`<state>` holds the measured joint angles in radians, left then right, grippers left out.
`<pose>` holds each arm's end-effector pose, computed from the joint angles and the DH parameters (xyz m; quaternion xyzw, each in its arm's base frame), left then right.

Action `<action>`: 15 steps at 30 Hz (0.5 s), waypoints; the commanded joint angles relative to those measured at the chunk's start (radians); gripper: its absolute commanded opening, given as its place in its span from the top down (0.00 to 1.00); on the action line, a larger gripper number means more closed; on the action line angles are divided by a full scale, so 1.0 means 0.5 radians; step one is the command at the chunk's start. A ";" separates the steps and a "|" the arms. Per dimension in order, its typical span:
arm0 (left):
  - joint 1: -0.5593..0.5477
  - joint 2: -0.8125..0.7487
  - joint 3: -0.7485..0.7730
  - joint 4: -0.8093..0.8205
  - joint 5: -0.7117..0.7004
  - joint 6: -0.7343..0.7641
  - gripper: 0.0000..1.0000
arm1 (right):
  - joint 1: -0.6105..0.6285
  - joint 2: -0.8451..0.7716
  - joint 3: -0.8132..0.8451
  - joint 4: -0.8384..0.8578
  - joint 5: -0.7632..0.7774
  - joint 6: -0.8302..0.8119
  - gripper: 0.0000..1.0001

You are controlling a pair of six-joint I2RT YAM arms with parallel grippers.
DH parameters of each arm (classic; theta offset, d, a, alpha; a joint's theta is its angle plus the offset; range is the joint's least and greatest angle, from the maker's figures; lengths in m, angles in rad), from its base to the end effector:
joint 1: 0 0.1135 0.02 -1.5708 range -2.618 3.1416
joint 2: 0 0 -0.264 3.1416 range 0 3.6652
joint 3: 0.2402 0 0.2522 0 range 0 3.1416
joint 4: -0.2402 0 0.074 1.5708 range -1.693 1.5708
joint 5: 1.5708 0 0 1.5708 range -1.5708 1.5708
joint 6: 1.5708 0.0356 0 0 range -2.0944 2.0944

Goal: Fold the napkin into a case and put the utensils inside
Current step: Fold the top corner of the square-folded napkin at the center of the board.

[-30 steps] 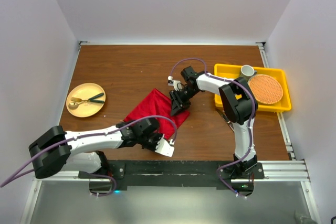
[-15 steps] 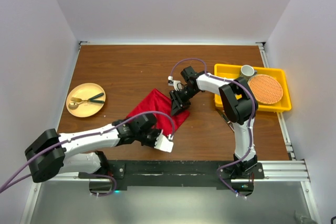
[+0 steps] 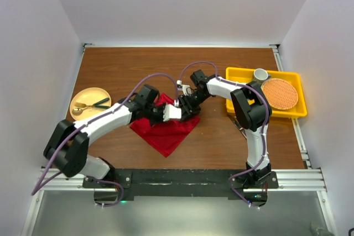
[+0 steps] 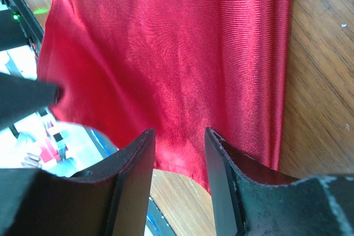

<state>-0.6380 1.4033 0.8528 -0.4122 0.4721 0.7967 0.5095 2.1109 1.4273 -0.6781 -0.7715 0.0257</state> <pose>0.2125 -0.1777 0.2100 0.6626 0.6530 -0.1994 0.3079 0.3408 0.2188 0.1344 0.2588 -0.8852 -0.3864 0.0057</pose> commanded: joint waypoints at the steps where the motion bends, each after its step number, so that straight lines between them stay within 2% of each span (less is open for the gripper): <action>1: 0.165 0.151 0.239 -0.041 0.222 -0.026 1.00 | 0.003 -0.055 0.078 -0.034 -0.003 -0.021 0.53; 15: 0.414 0.559 0.653 -0.157 0.298 0.146 1.00 | -0.092 -0.120 0.250 -0.070 -0.068 0.142 0.42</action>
<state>-0.4549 1.6444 1.1034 -0.4637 0.5743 0.8188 0.4900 2.1090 1.4876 -0.6952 -0.7757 0.0608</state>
